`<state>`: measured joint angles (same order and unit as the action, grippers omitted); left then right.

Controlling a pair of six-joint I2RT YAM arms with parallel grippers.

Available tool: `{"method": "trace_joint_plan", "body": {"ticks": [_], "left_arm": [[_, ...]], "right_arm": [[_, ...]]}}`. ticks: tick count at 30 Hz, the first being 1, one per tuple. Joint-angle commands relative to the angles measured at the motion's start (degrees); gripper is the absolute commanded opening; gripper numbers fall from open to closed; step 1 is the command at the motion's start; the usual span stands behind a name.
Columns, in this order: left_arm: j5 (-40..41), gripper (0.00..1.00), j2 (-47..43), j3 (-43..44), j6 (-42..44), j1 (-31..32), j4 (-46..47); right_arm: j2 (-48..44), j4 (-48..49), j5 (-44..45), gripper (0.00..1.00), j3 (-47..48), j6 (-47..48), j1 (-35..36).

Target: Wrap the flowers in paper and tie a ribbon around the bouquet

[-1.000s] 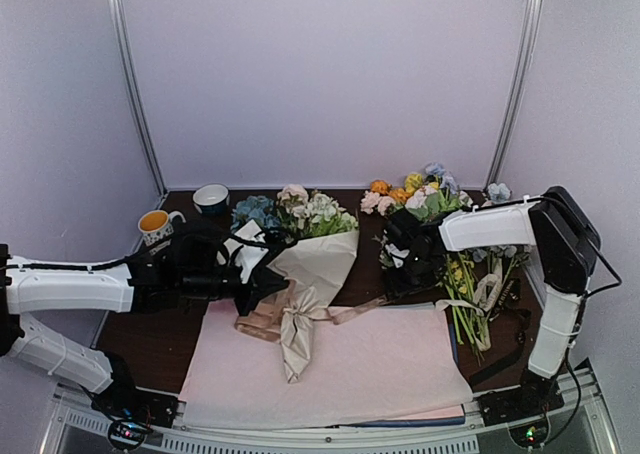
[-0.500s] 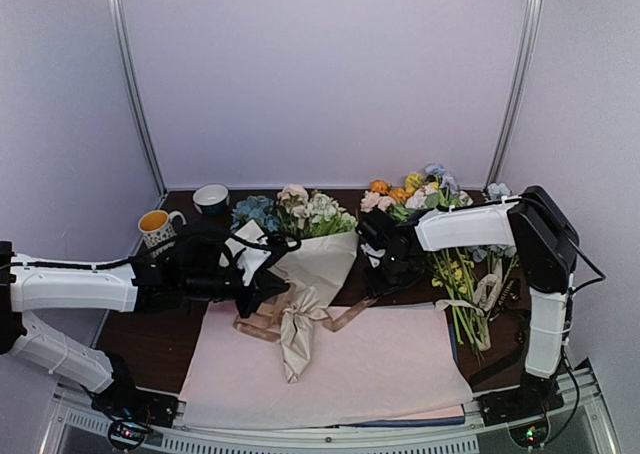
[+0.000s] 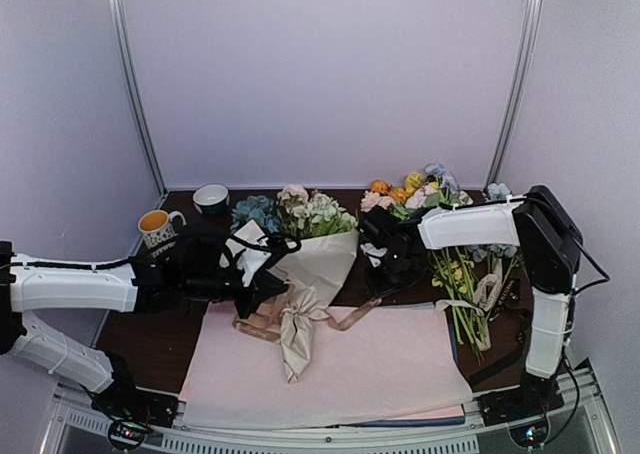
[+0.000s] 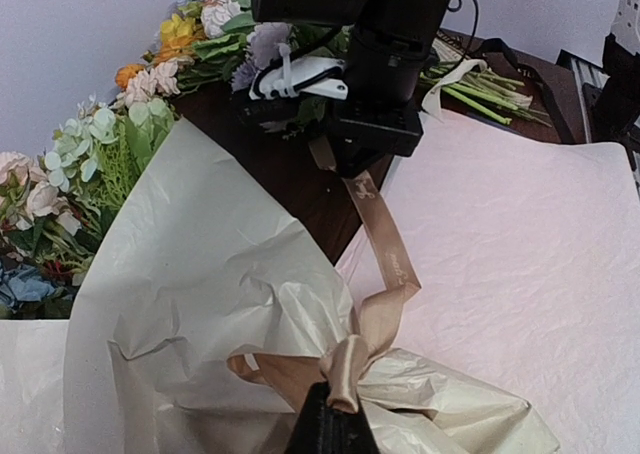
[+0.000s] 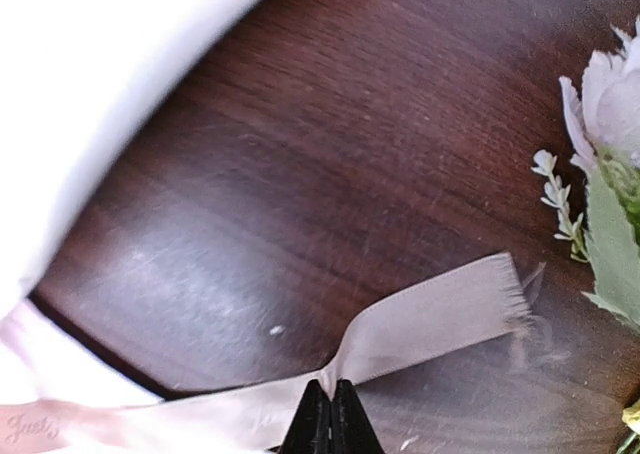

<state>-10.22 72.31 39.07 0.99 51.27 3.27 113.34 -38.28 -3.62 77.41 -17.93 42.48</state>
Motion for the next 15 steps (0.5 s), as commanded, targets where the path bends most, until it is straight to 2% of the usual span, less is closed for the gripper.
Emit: {"method": "trace_joint_plan", "body": {"ticks": [1, 5, 8, 11, 15], "left_arm": [[0.4, 0.0, -1.5, -0.1, 0.6, -0.1, 2.4], [-0.6, 0.0, -2.4, -1.5, 0.1, -0.1, 5.3], [-1.4, 0.0, -3.1, -2.3, -0.4, 0.0, 7.0], [-1.9, 0.0, -4.6, -4.2, -1.1, 0.6, 9.7], [-1.2, 0.0, -7.4, -8.5, -3.2, 1.7, 14.8]], "right_arm": [[-9.0, 1.5, -6.7, 0.0, 1.2, 2.4, 0.3], [-16.1, 10.9, -18.6, 0.0, 3.9, 3.1, 2.0], [-15.6, 15.7, -24.0, 0.0, 10.1, 2.0, 5.5], [-9.4, 18.0, -26.9, 0.0, 19.9, -0.3, 9.4], [3.7, 17.0, -27.4, 0.0, 36.3, -4.6, 13.4]]}}
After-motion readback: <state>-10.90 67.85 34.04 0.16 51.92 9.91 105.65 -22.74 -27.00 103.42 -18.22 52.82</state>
